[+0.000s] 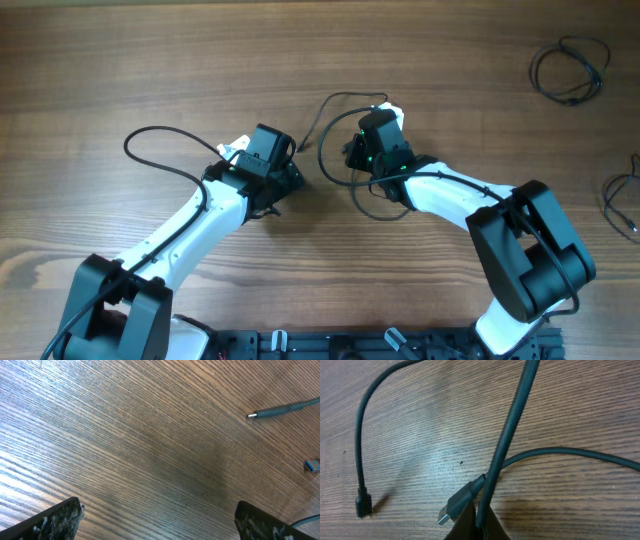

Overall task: Untangle cables
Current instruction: 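Grasp the black cable with the right gripper near the center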

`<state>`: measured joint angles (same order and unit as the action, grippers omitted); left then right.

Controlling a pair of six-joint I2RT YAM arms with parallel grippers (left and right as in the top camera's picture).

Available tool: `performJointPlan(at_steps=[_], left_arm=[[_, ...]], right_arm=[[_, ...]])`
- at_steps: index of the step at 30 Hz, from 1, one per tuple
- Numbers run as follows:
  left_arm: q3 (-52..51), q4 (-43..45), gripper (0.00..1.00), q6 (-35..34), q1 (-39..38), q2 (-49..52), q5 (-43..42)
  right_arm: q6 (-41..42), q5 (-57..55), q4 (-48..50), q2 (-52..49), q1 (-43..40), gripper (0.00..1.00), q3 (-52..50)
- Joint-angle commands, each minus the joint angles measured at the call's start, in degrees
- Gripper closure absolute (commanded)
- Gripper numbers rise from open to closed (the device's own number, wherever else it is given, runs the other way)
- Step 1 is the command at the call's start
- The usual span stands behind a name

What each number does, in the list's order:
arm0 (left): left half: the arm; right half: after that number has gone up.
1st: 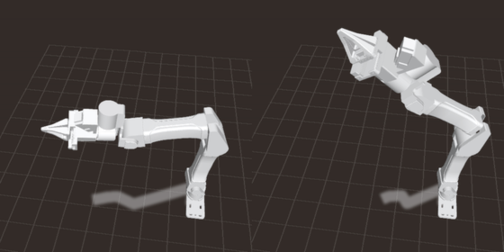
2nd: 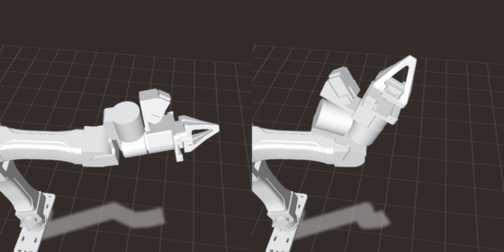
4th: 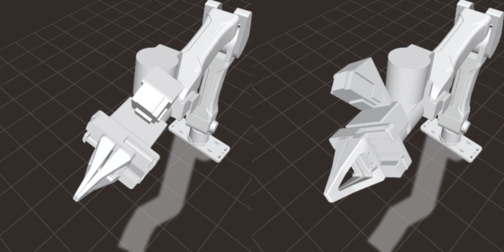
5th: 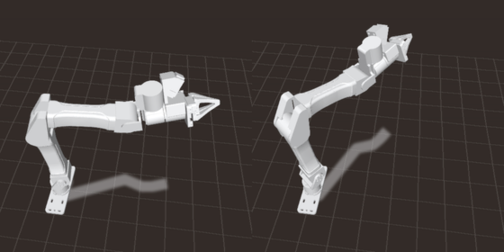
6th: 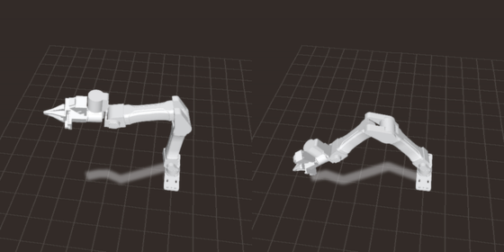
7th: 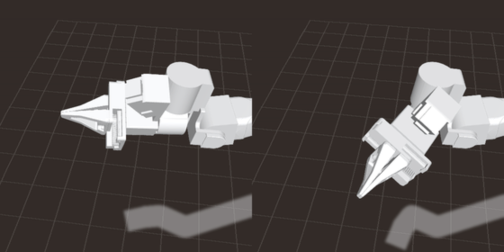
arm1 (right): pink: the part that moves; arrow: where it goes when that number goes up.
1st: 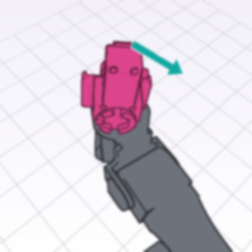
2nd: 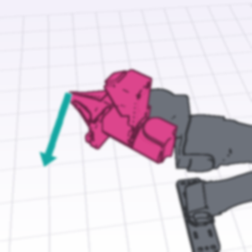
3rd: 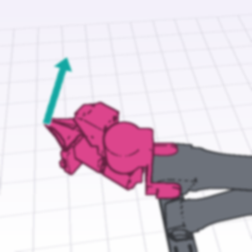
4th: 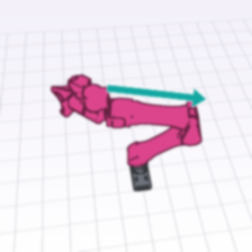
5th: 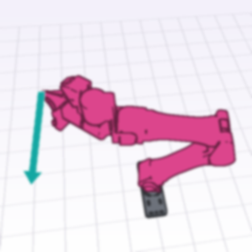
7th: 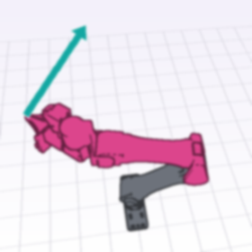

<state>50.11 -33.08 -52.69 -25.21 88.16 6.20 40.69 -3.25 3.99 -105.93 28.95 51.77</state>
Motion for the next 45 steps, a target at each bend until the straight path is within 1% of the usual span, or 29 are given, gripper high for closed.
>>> performJointPlan(at_steps=[1,3,6,9,12,13,15,16,18,20,21,22,26,31,36,39,41,42,43,44,45], left_arm=[[0.26,0.00,0.00,-0.48,0.15,-0.52,0.98],[0.26,0.00,0.00,-0.48,0.15,-0.52,0.98],[0.26,0.00,0.00,-0.48,0.15,-0.52,0.98],[0.26,0.00,0.00,-0.48,0.15,-0.52,0.98],[0.26,0.00,0.00,-0.48,0.15,-0.52,0.98],[0.26,0.00,0.00,-0.48,0.15,-0.52,0.98],[0.26,0.00,0.00,-0.48,0.15,-0.52,0.98],[0.26,0.00,0.00,-0.48,0.15,-0.52,0.98],[0.26,0.00,0.00,-0.48,0.15,-0.52,0.98],[0.26,0.00,0.00,-0.48,0.15,-0.50,0.98],[0.26,0.00,0.00,-0.48,0.15,-0.52,0.98],[0.26,0.00,0.00,-0.48,0.15,-0.50,0.98],[0.26,0.00,0.00,-0.48,0.15,-0.52,0.98],[0.26,0.00,0.00,-0.48,0.15,-0.52,0.98],[0.26,0.00,0.00,-0.50,0.15,-0.52,0.98],[0.26,0.00,0.00,-0.48,0.15,-0.52,0.98],[0.26,0.00,0.00,-0.48,0.15,-0.52,0.98],[0.26,0.00,0.00,-0.48,0.15,-0.52,0.98],[0.26,0.00,0.00,-0.48,0.15,-0.52,0.98],[0.26,0.00,0.00,-0.48,0.15,-0.52,0.98],[0.26,0.00,0.00,-0.48,0.15,-0.52,0.98]], right_arm=[[-0.48,1.57,-5.57,2.38,-0.96,0.96,-0.24],[-2.14,1.60,-9.75,5.11,-1.68,0.96,-0.24],[-4.79,1.64,-18.23,12.28,-3.08,0.96,-0.24],[-8.11,1.84,-23.17,20.70,-3.43,0.96,-0.24],[-8.04,1.79,-26.10,28.70,-3.43,0.96,-0.24],[-7.21,1.55,-27.52,33.11,-3.43,0.96,-0.24],[-6.36,1.20,-28.63,36.79,-3.43,0.96,-0.24],[-4.37,-0.11,-29.53,38.38,-3.43,0.96,-0.24],[1.84,-5.99,-32.94,41.97,-3.43,0.96,-0.24],[4.52,-10.51,-35.21,43.85,-3.43,0.95,-0.24],[4.70,-12.11,-35.98,44.50,-3.43,0.92,-0.26],[4.66,-12.17,-36.24,44.59,-3.43,0.88,-0.26],[5.03,-9.86,-35.95,42.18,-3.43,0.87,-0.50],[5.88,-7.85,-30.53,31.61,-3.41,0.89,-0.50],[5.92,-4.37,-20.59,18.95,-3.41,0.90,-0.50],[5.99,-4.33,-15.69,12.66,-3.41,0.77,-0.46],[6.01,-4.39,-13.79,9.86,-3.43,0.61,-0.46],[6.03,-4.37,-12.85,8.52,-3.43,0.38,-0.46],[6.54,-4.39,-12.07,7.39,-3.43,0.13,-0.46],[7.72,-4.42,-11.80,6.54,-3.43,0.00,-0.46],[8.44,-4.39,-11.80,6.08,-3.43,0.00,-0.46]])
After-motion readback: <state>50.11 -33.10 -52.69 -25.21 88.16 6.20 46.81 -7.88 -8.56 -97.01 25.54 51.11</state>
